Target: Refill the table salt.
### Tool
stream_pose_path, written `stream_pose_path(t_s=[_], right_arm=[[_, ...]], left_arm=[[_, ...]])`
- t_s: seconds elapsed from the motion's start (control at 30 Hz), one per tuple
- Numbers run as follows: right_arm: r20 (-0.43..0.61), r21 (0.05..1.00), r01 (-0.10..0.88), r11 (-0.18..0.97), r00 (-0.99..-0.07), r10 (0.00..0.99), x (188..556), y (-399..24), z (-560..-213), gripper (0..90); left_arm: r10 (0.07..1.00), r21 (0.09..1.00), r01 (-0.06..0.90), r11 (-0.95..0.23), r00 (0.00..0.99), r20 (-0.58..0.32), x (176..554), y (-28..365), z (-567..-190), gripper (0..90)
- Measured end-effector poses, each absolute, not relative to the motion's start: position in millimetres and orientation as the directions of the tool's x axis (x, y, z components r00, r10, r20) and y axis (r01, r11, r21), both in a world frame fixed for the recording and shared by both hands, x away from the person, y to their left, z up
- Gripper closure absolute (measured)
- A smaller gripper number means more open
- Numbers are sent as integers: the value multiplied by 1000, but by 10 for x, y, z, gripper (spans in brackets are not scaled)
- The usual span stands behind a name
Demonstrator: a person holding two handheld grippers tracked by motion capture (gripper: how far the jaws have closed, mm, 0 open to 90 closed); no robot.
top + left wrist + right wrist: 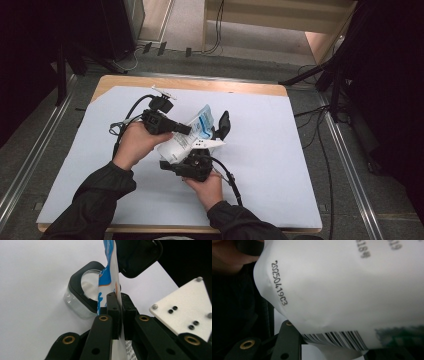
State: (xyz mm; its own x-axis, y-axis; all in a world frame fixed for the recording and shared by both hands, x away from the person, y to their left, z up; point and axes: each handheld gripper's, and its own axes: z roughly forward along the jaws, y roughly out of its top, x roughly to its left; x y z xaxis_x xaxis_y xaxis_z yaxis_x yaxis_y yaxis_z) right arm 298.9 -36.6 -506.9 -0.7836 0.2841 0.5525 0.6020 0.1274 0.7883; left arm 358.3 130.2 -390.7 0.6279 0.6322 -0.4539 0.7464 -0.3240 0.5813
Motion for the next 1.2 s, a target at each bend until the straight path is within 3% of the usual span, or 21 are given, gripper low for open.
stream_pose_path(t_s=[0.73,1.2], right_arm=[[555,790,600,129,-788,266,3004,-312,-5066,615],[553,788,604,124,-781,291,3004,-334,-5062,657]], left_arm=[[652,594,735,-327,630,-422,3549,1308,-3861,900],[655,597,733,-327,631,-416,3549,1307,-3852,900]])
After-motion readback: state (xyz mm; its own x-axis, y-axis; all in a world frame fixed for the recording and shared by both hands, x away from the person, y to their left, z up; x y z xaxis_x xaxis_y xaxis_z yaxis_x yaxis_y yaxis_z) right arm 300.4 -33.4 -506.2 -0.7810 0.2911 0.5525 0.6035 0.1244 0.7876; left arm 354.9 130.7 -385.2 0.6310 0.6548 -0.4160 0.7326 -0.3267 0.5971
